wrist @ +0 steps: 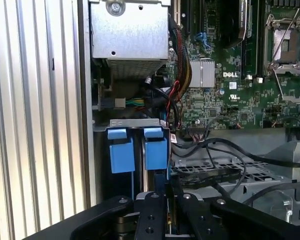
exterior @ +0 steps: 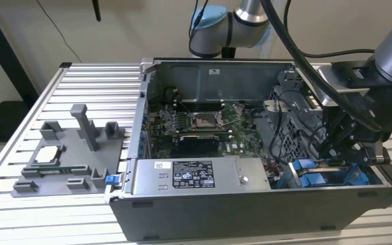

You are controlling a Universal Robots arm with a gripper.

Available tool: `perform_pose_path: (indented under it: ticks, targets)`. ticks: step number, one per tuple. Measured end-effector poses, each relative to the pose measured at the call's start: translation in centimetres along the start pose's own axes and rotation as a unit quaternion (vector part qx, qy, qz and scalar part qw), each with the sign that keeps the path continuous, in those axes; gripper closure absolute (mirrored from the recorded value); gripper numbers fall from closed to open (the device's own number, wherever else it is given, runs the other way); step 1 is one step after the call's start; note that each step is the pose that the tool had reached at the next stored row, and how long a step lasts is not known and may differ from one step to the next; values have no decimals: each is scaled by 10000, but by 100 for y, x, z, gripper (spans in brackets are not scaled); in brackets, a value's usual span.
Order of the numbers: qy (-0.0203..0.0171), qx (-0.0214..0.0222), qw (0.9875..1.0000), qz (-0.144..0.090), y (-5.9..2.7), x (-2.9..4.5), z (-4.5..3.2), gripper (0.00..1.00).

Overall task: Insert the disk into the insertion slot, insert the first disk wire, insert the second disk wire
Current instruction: 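Insert the second disk wire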

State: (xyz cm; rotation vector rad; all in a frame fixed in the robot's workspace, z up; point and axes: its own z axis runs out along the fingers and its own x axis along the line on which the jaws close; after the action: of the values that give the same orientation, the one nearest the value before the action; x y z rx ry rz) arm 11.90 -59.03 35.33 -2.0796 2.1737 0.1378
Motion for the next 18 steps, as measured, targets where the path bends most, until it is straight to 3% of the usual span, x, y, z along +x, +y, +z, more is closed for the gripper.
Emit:
perform_pose_path:
  ticks: [4, 11, 18]
  targets:
    - [-3, 54, 10000, -9, -16, 4, 32, 100]
    - [-5, 107, 9999, -16, -73, 9, 78, 100]
    - [-6, 122, 9999, -19, -81, 8, 104, 100]
